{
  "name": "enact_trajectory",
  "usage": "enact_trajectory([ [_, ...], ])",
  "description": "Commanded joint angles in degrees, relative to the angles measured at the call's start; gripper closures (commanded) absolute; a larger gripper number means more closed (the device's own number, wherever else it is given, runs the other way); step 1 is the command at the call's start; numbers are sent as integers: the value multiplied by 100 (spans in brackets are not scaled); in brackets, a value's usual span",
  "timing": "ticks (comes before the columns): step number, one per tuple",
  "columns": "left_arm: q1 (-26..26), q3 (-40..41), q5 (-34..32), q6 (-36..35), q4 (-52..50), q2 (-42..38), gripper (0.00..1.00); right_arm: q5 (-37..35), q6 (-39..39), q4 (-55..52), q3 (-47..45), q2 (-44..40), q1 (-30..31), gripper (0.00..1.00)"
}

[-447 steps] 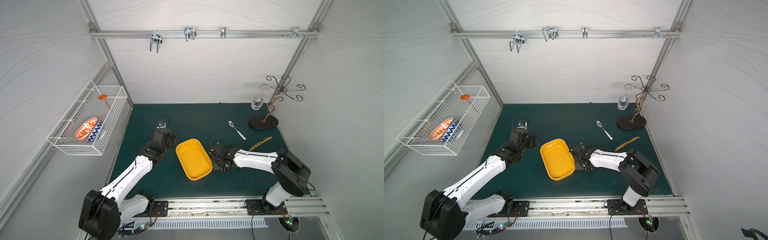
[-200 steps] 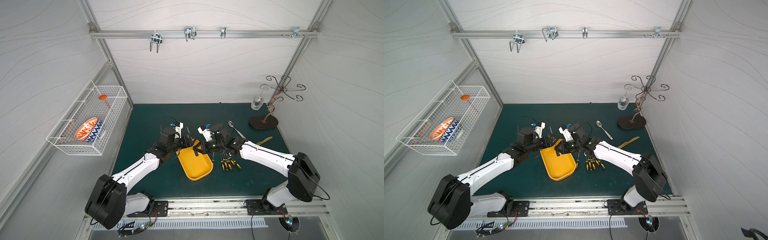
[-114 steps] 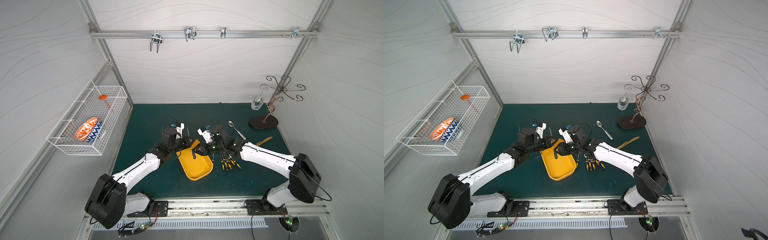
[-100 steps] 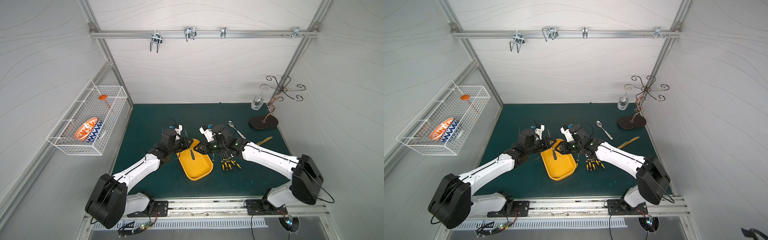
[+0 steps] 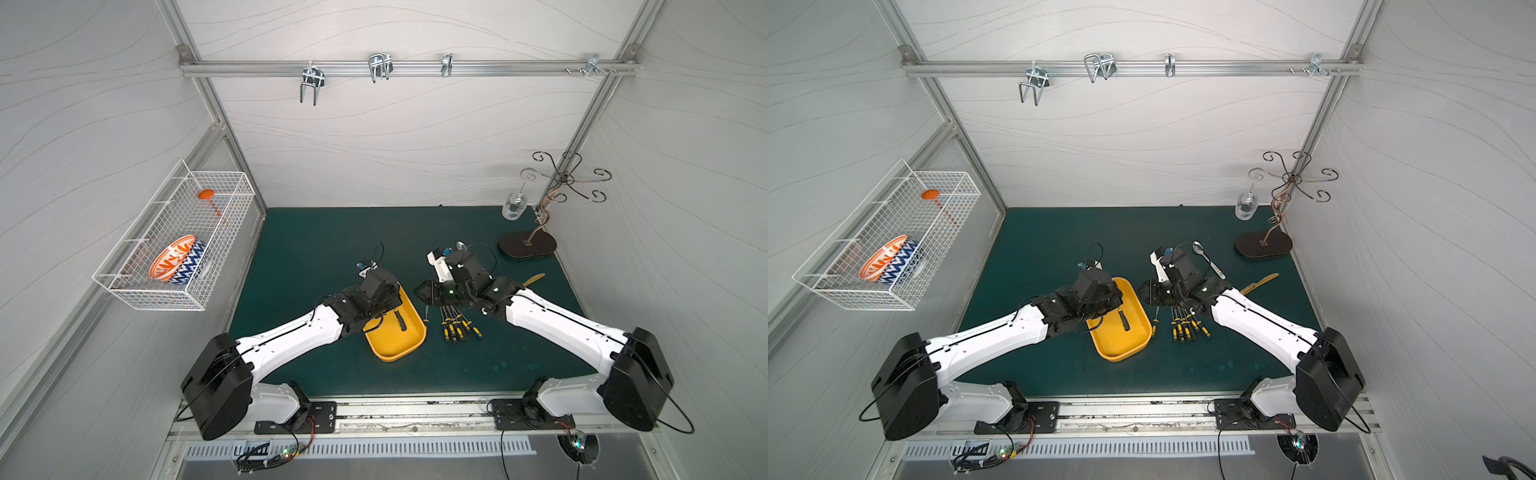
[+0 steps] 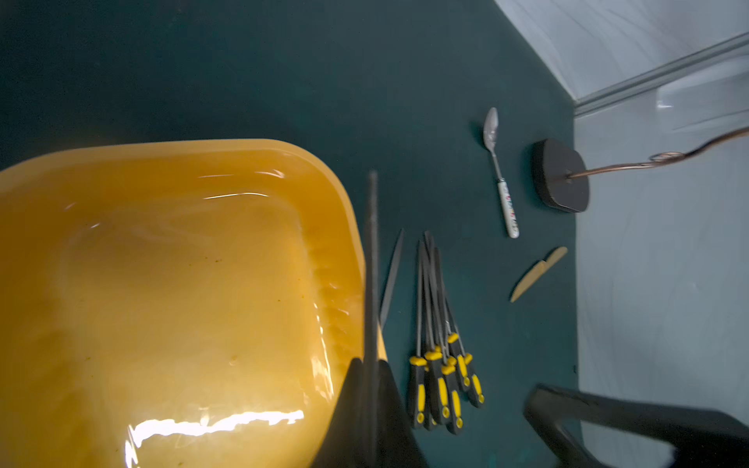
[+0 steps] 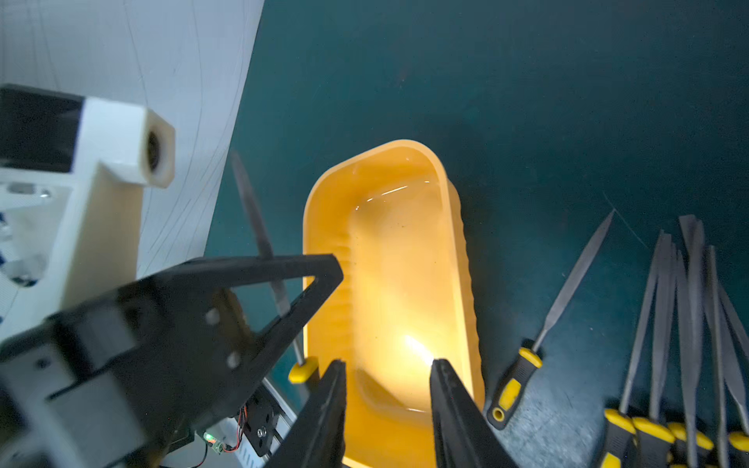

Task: Put the file tool into the storage box
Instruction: Place the file tool in the storage box.

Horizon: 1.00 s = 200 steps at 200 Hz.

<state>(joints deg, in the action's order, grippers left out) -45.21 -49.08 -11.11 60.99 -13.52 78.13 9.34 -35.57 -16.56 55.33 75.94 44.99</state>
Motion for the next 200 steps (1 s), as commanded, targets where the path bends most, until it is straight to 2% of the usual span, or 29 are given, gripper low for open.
enact_trajectory([
  [1, -10, -237, -284, 273, -222, 298, 100, -178, -2, -148, -107, -267, -56, 61],
  [29, -7, -468, -272, 316, -170, 682, 100, -195, 41, -158, -240, -394, -148, 61],
  [60, -5, -379, 146, 661, -33, 1082, 100, -148, 92, -224, -229, -351, -240, 62],
  [171, -6, -418, 302, 704, -70, 1356, 100, -186, 242, -360, -127, -393, -370, 63],
  [200, -5, -365, 371, 747, -19, 1373, 85, -211, 226, -375, -208, -457, -399, 63],
])
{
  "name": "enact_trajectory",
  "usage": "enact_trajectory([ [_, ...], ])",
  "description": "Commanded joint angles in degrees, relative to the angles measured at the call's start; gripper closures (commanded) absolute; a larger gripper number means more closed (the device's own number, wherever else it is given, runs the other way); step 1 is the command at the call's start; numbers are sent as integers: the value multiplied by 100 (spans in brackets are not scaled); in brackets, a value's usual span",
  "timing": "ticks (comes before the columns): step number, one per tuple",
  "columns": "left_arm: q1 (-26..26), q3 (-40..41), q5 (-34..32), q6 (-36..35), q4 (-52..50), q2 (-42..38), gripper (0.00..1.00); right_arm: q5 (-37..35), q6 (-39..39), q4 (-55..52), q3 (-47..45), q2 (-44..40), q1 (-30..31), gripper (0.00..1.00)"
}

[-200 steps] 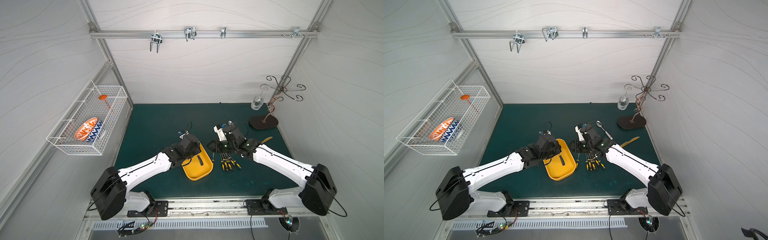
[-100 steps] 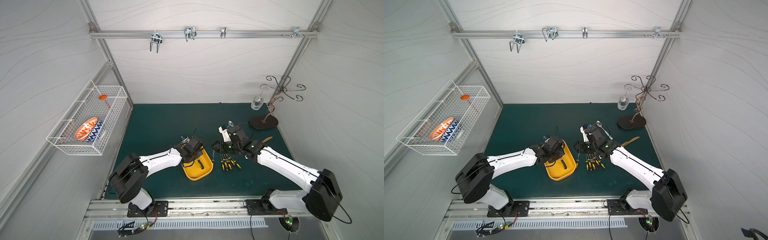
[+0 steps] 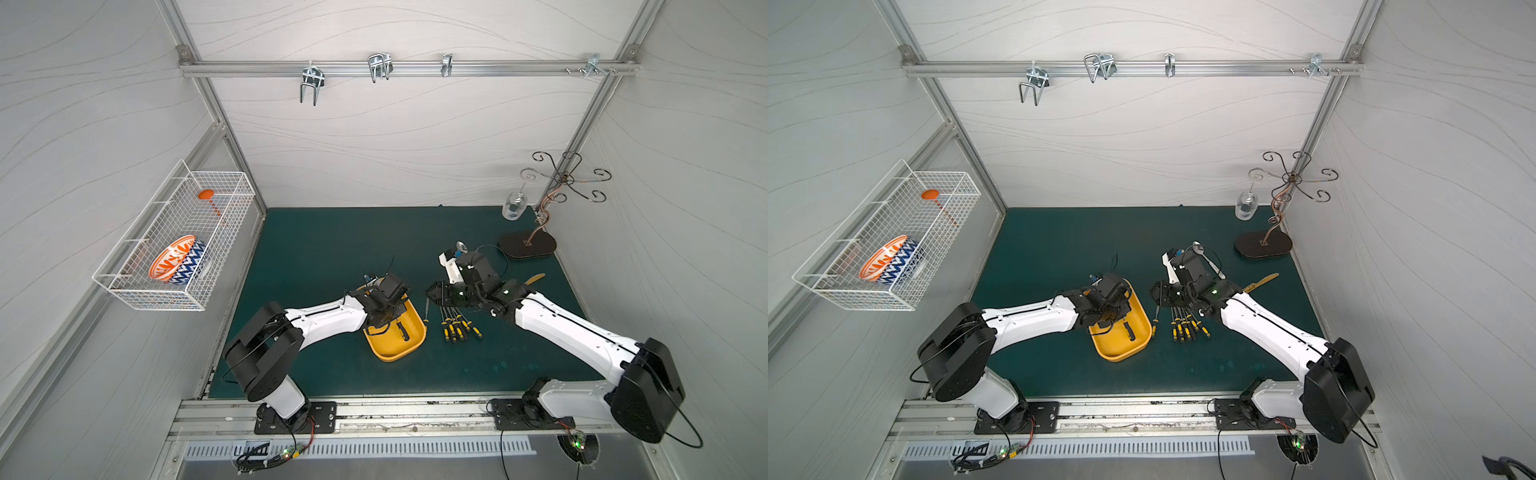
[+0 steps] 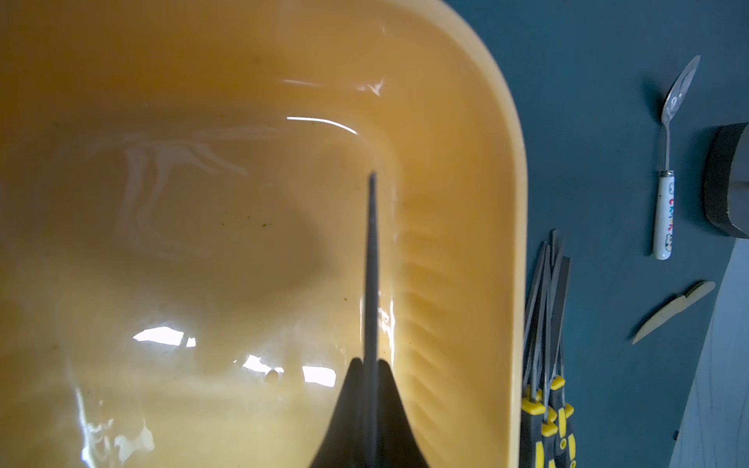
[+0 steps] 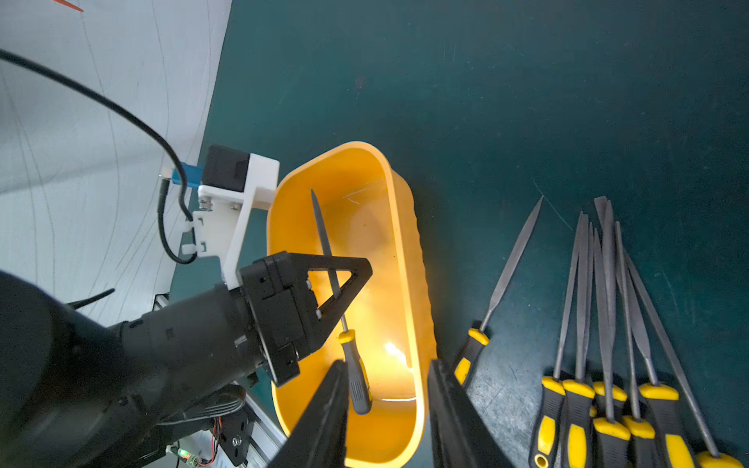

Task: Put the file tool into the storage box
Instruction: Place the file tool in the storage box, then adjust the storage box at the center of the board.

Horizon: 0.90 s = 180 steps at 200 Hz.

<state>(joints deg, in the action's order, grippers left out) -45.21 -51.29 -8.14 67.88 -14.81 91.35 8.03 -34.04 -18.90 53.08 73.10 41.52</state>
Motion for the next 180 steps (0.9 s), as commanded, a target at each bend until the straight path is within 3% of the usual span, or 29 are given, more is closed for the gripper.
enact_trajectory([
  [1, -5, -144, 70, 59, 114, 55, 84, -81, 73, -145, 13, -173, -49, 63],
  [19, -6, -118, 76, 52, 128, 27, 73, -78, 64, -145, -17, -182, -50, 63],
  [31, -5, -111, 59, 27, 132, -3, 47, -79, 72, -163, -17, -174, -60, 63],
  [41, -6, -132, 37, -45, 134, -29, 41, -81, 82, -190, -9, -173, -56, 63],
  [45, -5, -141, 20, -77, 128, -48, 31, -76, 88, -186, 3, -160, -70, 63],
  [50, -5, -170, 6, -141, 107, -63, 5, -79, 88, -193, 1, -156, -69, 63],
  [53, -7, -186, -13, -183, 88, -76, 1, -76, 90, -189, 5, -156, -71, 63],
  [131, -214, -800, -883, -1554, -588, -625, 1, 66, 104, -71, 271, 220, -88, 64],
  [180, -486, -1129, -2140, -3027, -912, -1342, 1, 111, 132, -27, 387, 396, -84, 64],
])
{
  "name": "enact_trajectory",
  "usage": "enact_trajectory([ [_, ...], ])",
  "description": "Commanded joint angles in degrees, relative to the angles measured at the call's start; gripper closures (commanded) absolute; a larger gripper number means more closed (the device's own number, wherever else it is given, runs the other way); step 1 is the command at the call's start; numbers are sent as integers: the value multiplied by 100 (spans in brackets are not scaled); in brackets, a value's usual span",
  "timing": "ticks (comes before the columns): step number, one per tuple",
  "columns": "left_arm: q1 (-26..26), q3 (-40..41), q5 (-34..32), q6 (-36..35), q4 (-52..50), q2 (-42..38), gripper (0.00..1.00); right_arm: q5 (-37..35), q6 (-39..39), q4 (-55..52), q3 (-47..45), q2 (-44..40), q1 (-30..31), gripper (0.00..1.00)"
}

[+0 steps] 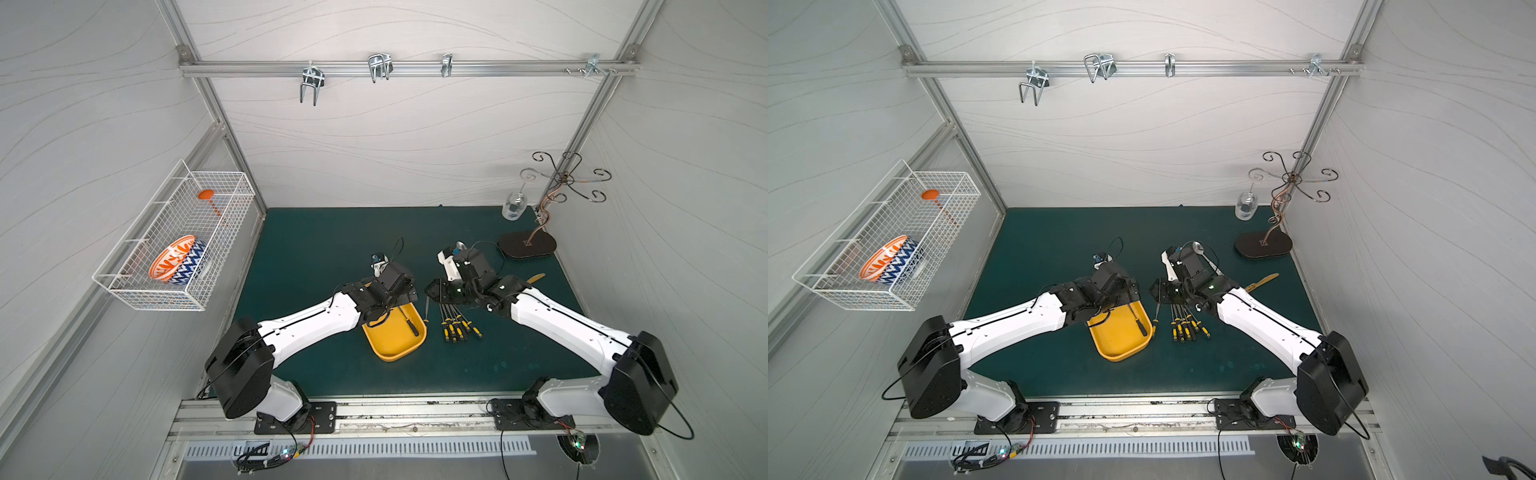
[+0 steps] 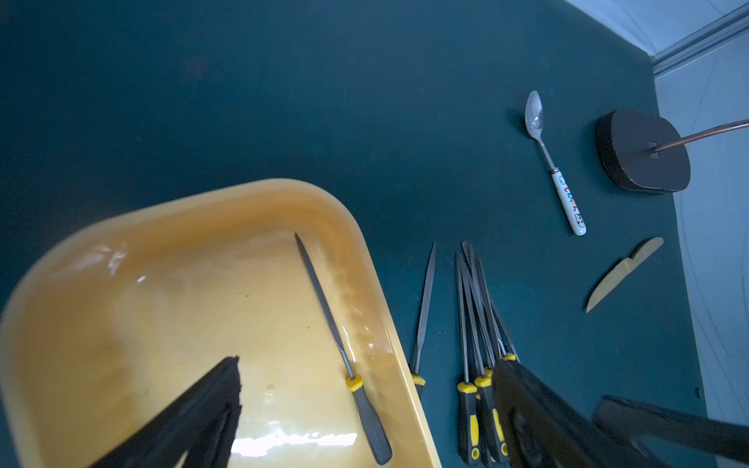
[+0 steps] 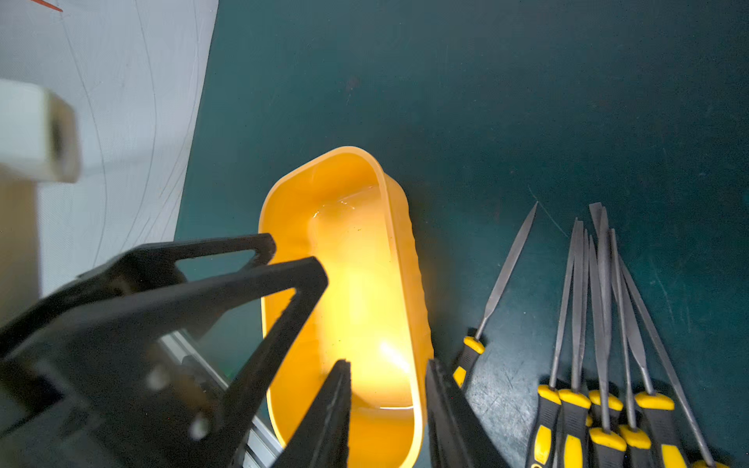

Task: Put the file tool into the storage box
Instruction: Adjust the storage box at the center of the board.

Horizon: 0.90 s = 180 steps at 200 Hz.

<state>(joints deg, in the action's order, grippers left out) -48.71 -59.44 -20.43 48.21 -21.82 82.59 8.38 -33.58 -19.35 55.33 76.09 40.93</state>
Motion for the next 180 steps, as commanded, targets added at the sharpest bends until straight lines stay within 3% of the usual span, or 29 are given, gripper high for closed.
enact_trajectory([
  [1, -137, -314, -937, -1099, -222, -486, 1, 80, 87, 24, 162, 98, -24, 64],
  [32, -152, 59, -1244, -1708, -603, -1099, 1, 137, 189, -35, 205, 194, -32, 64],
  [76, -148, 1069, -1335, -1548, -754, -1706, 0, 180, 270, -75, 292, 321, -60, 64],
  [180, 181, 1327, -612, -1328, -671, -1366, 5, 242, 230, -141, 295, 362, -64, 65],
])
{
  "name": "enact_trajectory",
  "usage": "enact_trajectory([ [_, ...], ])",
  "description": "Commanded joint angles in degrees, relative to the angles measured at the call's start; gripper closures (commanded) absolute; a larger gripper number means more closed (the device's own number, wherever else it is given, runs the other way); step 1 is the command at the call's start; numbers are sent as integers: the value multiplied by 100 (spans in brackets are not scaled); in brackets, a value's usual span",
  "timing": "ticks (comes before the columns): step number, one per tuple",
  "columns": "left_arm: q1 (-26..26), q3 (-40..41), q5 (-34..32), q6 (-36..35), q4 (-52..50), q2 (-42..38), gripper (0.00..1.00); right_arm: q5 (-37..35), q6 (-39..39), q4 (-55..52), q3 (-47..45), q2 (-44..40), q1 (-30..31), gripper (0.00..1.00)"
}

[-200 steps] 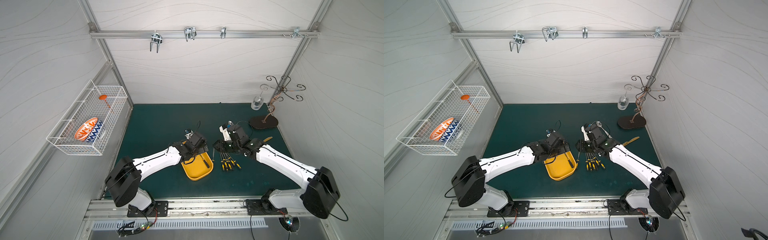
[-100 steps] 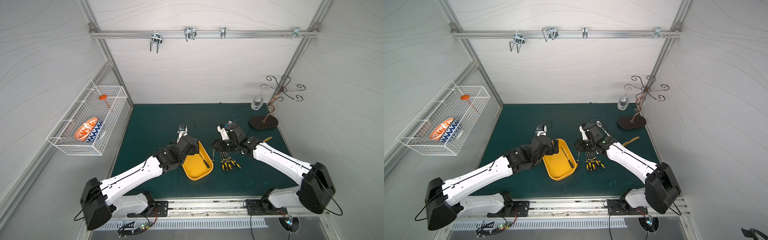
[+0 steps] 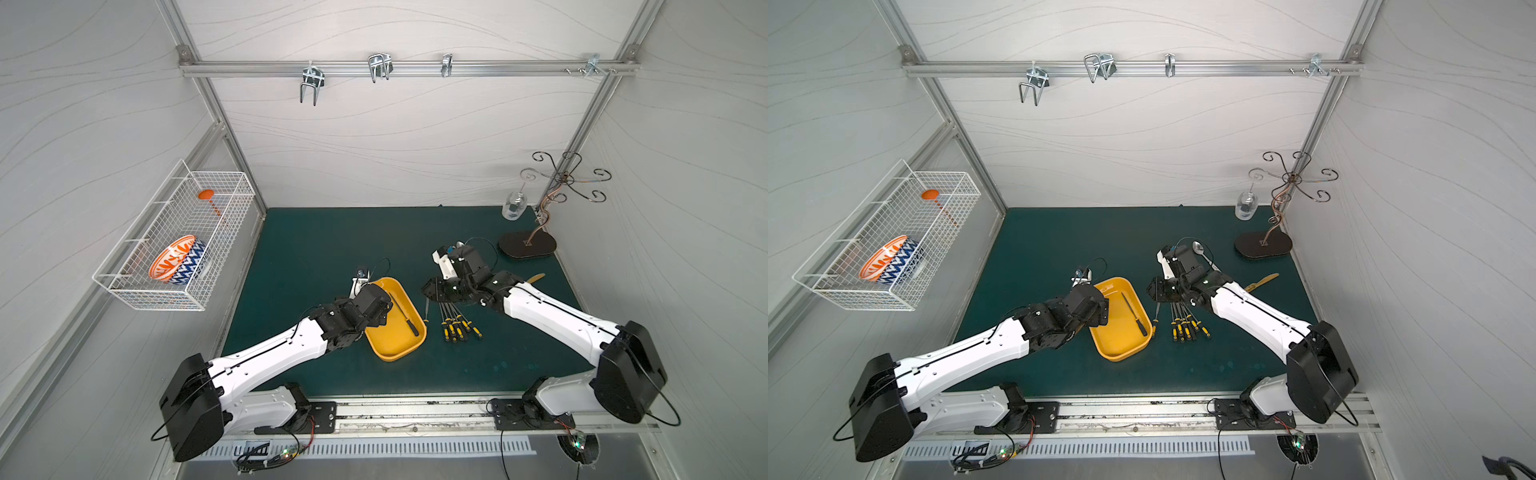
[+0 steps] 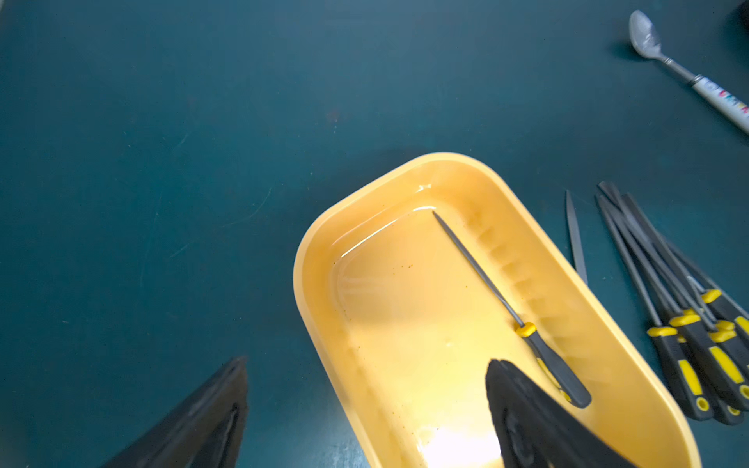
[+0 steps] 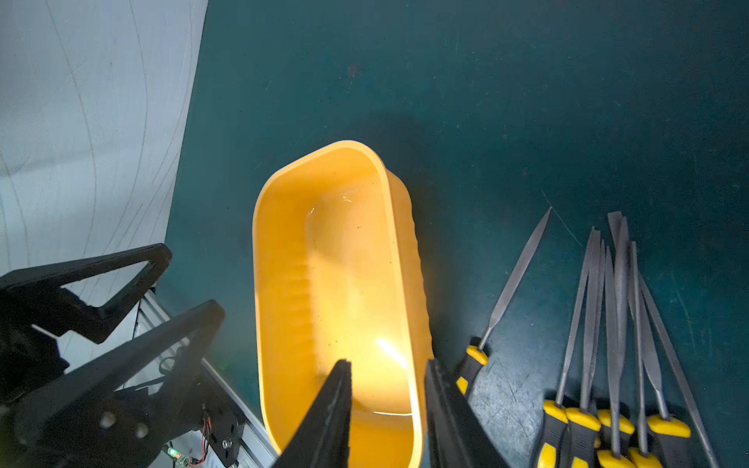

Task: Put the file tool into the storage box
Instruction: Adjust the storage box at the center of the board.

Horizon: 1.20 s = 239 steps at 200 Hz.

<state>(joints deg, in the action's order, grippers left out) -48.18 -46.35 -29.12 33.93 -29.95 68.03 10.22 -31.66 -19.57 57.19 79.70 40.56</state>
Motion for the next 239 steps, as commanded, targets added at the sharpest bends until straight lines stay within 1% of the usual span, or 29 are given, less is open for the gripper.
enact_trajectory([
  [1, 135, 24, 262, 102, 149, 89, 5, 63, 37, -122, 109, -3, -29, 65],
  [45, 431, 242, 546, 409, 212, 81, 5, 44, 22, -121, 6, -66, -32, 63],
  [72, 463, 284, 618, 436, 261, 96, 5, 8, 13, -102, -92, -122, -30, 63],
  [144, 652, 315, 947, 575, 354, 481, 5, -6, 19, -94, -101, -128, -38, 63],
  [239, 1043, 552, 1395, 750, 578, 709, 5, 24, 72, -176, -44, -69, -100, 63],
])
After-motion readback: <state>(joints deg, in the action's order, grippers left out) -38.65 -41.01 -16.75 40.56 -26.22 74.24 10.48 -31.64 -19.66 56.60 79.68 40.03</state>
